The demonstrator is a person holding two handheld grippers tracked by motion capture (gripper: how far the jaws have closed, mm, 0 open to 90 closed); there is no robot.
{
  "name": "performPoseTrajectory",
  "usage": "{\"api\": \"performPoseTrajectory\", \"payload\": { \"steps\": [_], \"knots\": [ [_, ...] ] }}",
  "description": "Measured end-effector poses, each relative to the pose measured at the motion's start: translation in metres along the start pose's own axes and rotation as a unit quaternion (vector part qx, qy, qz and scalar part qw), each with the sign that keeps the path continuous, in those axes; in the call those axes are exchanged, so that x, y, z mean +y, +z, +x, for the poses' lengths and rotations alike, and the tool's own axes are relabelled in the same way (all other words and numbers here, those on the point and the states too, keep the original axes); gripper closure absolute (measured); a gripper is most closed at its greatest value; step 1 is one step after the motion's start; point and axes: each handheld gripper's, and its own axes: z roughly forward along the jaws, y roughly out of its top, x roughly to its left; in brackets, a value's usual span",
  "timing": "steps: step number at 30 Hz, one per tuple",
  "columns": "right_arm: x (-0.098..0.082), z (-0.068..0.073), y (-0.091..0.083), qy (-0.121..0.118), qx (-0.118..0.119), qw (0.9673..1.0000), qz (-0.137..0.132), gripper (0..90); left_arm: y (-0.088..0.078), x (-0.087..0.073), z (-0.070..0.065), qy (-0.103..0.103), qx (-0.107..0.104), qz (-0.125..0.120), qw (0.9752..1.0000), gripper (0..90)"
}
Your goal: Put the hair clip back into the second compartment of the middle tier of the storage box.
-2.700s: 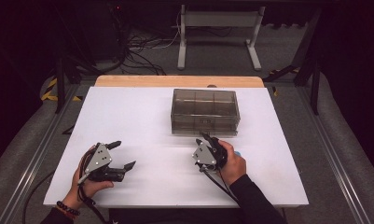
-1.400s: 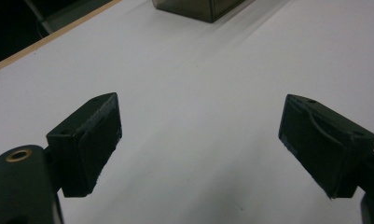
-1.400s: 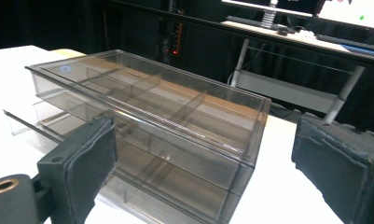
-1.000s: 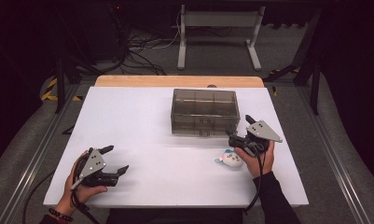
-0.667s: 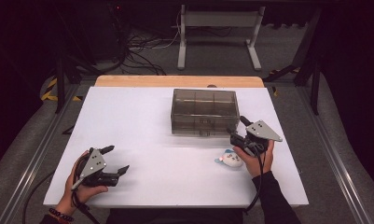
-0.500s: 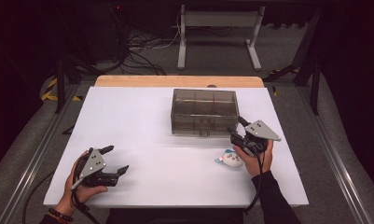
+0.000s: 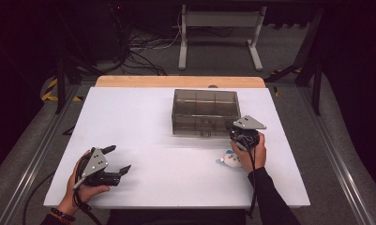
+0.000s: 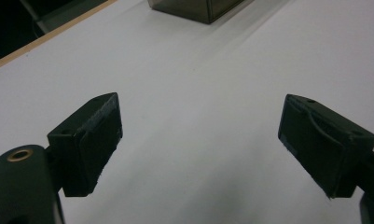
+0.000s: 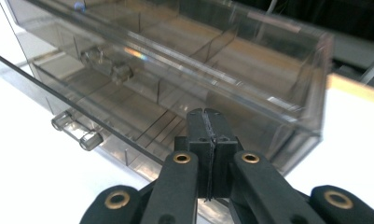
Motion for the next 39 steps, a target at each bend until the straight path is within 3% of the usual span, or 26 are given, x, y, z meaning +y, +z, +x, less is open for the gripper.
{"api": "performPoseTrajectory", "payload": {
  "steps": [6, 11, 18, 32, 39],
  "knots": [
    [0.005, 0.004, 0.003, -0.012, -0.005, 0.9998, 0.016, 90.0, 0.002, 0.002, -0.003, 0.006, -0.003, 0.002, 1.0000, 15.3],
    [0.004, 0.003, 0.005, 0.001, 0.004, 0.9994, 0.034, 90.0, 0.002, 0.002, -0.005, 0.007, -0.004, 0.002, 1.0000, 15.4],
    [0.003, 0.002, 0.007, 0.003, 0.005, 0.9988, 0.048, 90.0, 0.003, 0.002, -0.004, 0.007, -0.003, 0.004, 1.0000, 15.3],
    [0.000, -0.001, -0.004, 0.007, 0.017, 0.9983, 0.054, 90.0, -0.001, 0.002, -0.003, 0.008, 0.000, 0.002, 1.0000, 15.4],
    [-0.007, -0.005, -0.008, 0.005, 0.015, 0.9974, 0.070, 89.5, -0.001, 0.002, -0.003, 0.010, 0.001, 0.003, 0.9999, 15.4]
  ]
}}
